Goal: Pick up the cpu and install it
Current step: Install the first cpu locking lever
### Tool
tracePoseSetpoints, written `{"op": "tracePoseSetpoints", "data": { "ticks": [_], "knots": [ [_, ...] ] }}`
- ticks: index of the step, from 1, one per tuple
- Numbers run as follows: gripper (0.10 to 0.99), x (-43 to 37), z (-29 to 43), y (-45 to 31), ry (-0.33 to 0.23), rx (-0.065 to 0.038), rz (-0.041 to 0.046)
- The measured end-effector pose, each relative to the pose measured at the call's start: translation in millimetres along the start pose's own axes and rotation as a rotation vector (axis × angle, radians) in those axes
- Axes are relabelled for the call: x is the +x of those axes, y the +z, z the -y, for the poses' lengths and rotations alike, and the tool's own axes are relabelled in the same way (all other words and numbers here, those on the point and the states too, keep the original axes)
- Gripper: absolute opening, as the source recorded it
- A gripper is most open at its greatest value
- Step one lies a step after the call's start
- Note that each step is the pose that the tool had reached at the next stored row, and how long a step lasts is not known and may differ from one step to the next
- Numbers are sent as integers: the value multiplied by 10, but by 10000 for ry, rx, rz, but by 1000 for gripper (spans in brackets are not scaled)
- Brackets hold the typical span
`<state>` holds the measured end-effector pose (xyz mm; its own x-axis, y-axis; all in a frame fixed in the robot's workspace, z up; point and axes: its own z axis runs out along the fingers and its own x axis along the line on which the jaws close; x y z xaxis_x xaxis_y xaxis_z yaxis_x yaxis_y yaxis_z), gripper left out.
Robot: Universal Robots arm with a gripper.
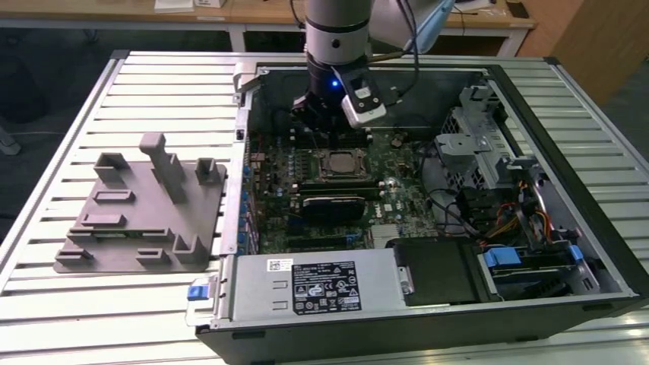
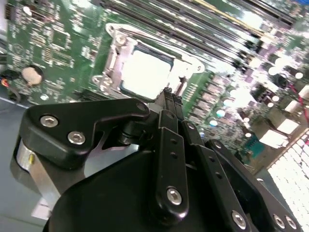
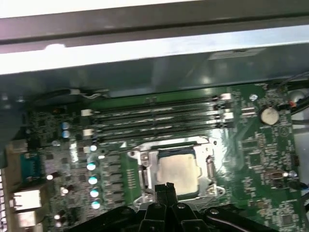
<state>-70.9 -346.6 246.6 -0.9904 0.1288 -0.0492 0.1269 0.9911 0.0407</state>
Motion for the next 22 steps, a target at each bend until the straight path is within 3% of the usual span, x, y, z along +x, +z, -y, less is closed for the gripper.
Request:
{"op": "tracePoseSetpoints", "data": {
  "ticks": [10,11,12,16,20,22],
  "knots": [
    [106,319,41,-18,0,-23,48],
    [106,337,43,-18,3,-77,45],
    [106,345,44,-19,8,-209,29],
    [106,368,49,-19,43,-891,-60],
    [106,438,58,-19,47,-952,-67],
    [106,469,62,-17,52,-1048,-78]
  ]
}}
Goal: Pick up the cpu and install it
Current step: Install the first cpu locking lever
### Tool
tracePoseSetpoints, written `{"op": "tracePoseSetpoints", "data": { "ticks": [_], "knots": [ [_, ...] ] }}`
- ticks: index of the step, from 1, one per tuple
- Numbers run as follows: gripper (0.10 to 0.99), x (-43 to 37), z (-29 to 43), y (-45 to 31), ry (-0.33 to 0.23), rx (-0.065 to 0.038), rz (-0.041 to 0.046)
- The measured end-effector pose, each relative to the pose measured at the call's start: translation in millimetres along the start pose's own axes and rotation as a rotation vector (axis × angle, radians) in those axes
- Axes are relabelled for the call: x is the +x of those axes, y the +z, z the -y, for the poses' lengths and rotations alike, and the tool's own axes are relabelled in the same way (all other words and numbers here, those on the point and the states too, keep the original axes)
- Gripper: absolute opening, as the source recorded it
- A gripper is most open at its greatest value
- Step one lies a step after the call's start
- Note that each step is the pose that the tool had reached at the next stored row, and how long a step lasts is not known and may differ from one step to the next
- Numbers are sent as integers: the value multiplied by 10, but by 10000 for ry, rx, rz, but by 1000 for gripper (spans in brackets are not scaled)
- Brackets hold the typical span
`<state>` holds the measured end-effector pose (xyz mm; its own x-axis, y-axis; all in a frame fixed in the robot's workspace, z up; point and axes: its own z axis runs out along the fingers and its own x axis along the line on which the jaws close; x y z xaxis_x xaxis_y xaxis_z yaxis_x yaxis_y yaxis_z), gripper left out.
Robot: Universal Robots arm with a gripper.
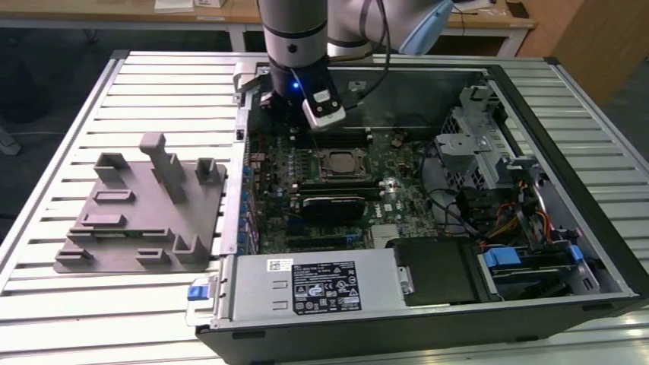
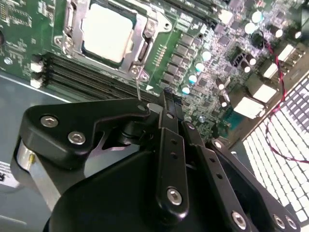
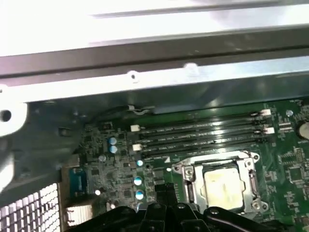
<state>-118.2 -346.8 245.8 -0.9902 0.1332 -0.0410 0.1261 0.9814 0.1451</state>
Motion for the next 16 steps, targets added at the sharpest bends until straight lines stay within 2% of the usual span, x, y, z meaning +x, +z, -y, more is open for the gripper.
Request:
{"op": "tracePoseSetpoints", "data": {
  "ticks": [2,3,6,7,8,12,16],
  "knots": [
    [106,25,4,0,10,-155,-21],
    [106,31,5,1,16,-296,-40],
    [106,36,7,3,47,-842,-108],
    [106,37,8,3,55,-994,-129],
    [106,37,8,4,59,-1074,-138],
    [106,23,6,7,61,-1114,-144],
    [106,-60,-4,13,62,-1113,-144]
  ]
}}
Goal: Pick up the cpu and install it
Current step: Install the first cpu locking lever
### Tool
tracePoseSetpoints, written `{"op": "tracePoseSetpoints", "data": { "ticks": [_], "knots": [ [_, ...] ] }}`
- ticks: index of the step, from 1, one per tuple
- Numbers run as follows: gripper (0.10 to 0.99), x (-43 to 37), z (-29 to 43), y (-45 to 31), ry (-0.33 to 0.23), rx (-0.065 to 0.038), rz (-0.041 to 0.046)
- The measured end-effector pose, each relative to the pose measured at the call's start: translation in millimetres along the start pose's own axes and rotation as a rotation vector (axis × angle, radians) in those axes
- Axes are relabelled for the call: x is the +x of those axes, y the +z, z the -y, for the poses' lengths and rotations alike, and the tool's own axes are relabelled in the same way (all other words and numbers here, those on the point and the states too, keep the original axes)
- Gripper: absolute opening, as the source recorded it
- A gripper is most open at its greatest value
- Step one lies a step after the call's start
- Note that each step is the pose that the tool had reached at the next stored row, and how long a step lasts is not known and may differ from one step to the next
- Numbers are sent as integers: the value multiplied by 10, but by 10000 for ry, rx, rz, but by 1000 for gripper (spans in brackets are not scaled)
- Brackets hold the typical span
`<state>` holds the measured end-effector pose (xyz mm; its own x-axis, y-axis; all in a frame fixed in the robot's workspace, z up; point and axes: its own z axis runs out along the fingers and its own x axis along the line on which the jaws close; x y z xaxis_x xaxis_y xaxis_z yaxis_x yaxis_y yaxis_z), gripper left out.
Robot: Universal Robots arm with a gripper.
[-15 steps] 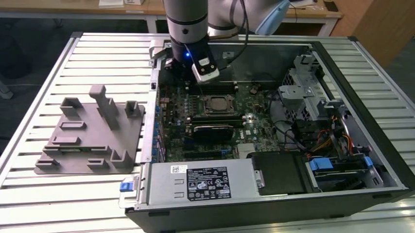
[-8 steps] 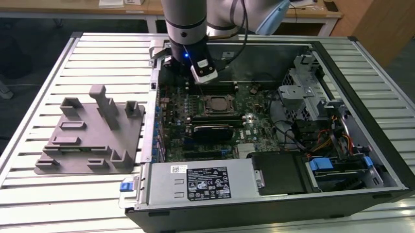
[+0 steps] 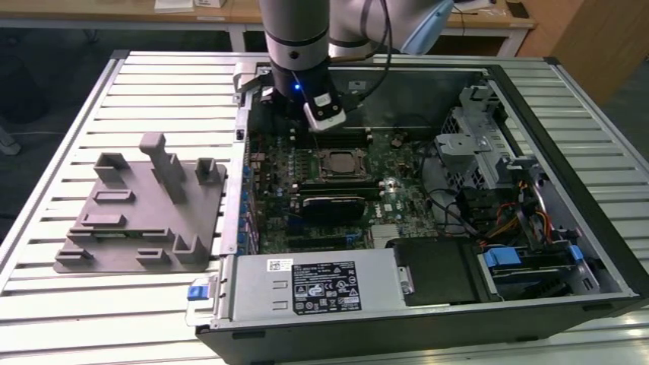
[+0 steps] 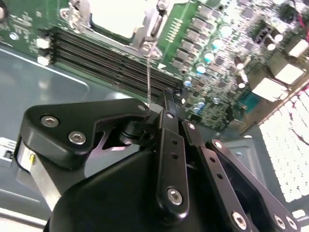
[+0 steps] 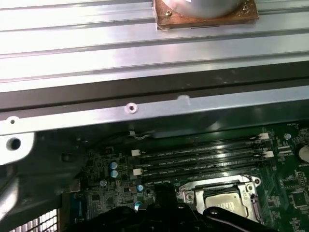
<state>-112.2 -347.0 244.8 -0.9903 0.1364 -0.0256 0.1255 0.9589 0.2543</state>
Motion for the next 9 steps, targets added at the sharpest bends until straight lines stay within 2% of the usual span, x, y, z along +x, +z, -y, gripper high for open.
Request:
{"op": "tracePoseSetpoints", "data": {
  "ticks": [9],
  "knots": [
    [106,-241,-30,15,6,3,-19]
  ]
}}
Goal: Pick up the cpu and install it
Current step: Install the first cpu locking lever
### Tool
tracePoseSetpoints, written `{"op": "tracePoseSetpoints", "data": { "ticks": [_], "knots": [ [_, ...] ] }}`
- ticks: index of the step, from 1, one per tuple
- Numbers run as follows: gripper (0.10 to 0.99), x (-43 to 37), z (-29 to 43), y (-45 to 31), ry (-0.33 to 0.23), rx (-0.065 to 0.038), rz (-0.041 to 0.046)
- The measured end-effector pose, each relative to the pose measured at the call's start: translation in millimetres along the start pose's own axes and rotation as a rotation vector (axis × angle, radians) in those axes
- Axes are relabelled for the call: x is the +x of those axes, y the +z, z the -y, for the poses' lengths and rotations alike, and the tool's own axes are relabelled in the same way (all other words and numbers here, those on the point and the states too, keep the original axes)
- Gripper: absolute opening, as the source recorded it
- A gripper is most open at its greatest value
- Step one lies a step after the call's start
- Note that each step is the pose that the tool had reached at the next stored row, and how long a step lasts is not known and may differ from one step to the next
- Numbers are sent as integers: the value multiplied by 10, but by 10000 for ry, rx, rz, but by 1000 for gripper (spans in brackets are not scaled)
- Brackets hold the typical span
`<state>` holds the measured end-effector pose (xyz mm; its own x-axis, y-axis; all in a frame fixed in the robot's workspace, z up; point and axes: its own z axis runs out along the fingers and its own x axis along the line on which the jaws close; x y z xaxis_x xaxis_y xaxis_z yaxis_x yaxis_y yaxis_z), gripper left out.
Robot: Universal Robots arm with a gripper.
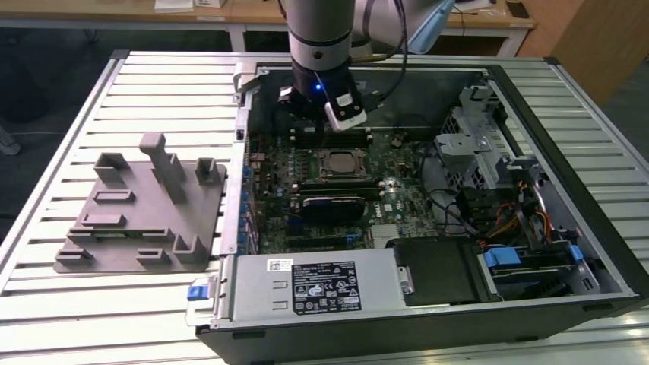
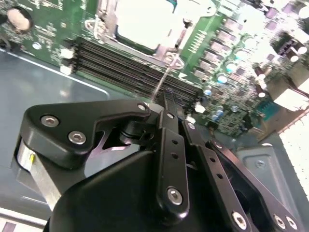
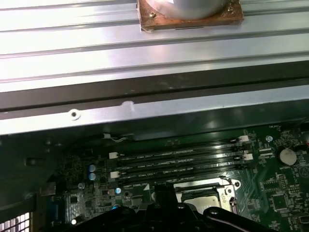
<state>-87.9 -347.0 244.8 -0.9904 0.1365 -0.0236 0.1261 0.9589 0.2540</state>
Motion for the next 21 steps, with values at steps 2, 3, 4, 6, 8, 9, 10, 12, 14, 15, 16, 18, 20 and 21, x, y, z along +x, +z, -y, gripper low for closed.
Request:
{"op": "tracePoseSetpoints", "data": {
  "ticks": [2,3,4,6,8,9,10,12,14,15,16,18,20,21],
  "knots": [
    [106,-19,-2,1,0,0,-3],
    [106,-19,-2,1,1,0,-2],
    [106,-20,-2,1,2,-1,-2],
    [106,-22,-3,1,0,0,-2],
    [106,-23,-3,3,-3,31,12],
    [106,-22,-2,5,-10,81,32],
    [106,-21,-1,9,-19,128,58],
    [106,-20,3,23,-30,209,121],
    [106,-19,7,38,-42,250,197],
    [106,-19,9,46,-47,258,244],
    [106,-19,11,54,-43,256,287],
    [106,-18,15,68,-22,249,367],
    [106,-18,18,79,-9,236,472],
    [106,-18,19,84,-1,228,533]
  ]
}}
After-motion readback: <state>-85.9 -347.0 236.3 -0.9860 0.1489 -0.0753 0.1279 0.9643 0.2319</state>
